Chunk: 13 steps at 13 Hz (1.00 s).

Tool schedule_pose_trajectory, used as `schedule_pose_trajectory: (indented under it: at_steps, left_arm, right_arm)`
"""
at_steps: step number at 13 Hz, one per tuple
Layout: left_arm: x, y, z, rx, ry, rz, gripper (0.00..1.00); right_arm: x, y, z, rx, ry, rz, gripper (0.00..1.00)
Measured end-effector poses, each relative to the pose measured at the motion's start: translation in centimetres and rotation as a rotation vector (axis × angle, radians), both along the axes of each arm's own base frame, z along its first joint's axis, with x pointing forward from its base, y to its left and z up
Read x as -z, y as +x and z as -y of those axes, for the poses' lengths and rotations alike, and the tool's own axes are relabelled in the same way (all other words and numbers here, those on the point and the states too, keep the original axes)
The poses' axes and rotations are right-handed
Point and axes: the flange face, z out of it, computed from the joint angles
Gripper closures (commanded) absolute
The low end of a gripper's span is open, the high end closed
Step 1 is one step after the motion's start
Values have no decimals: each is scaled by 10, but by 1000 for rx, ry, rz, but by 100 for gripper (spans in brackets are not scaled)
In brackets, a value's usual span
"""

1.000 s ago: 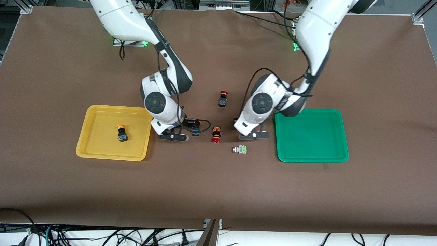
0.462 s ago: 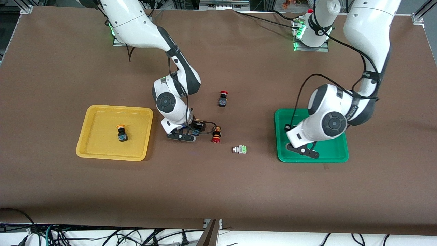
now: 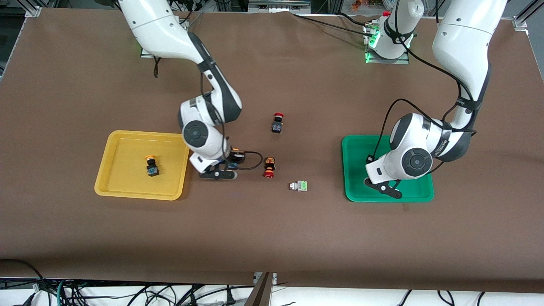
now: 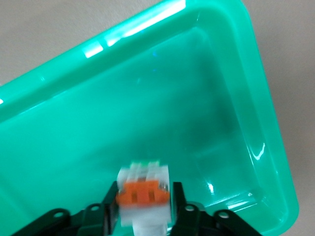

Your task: Place green and yellow buttons in trays

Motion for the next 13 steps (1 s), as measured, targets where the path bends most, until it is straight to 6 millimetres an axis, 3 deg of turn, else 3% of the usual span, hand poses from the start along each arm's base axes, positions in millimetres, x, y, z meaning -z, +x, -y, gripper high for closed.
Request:
schedule_pose_trajectory:
  at_steps: [2, 4, 5, 7, 8, 10, 12, 13]
  left_arm:
    - [-7, 2, 6, 7, -8, 12, 0]
    - [-33, 10, 25, 29, -37, 67, 0]
    - [-55, 17, 42, 47, -62, 108, 0]
    - [-91, 27, 84, 97, -111, 181, 0]
    - [-100, 30, 105, 127, -130, 204, 0]
    - [-94, 36, 150, 195, -167, 238, 0]
    - [-64, 46, 177, 352, -227, 304, 0]
    - [-48, 51, 181, 447, -251, 330, 0]
  right_arm:
    - [-29, 15, 57, -88, -28, -49, 85]
    - [-42, 22, 116, -146, -40, -68, 74]
    - [-39, 20, 140, -165, -44, -80, 67]
    - [-16, 9, 174, -185, -58, -83, 39]
    - [0, 2, 183, -181, -69, -66, 21]
    - [20, -10, 191, -160, -73, -45, 5]
    - [8, -7, 184, -152, -47, -48, 2]
    - [-10, -2, 179, -150, -30, -56, 1]
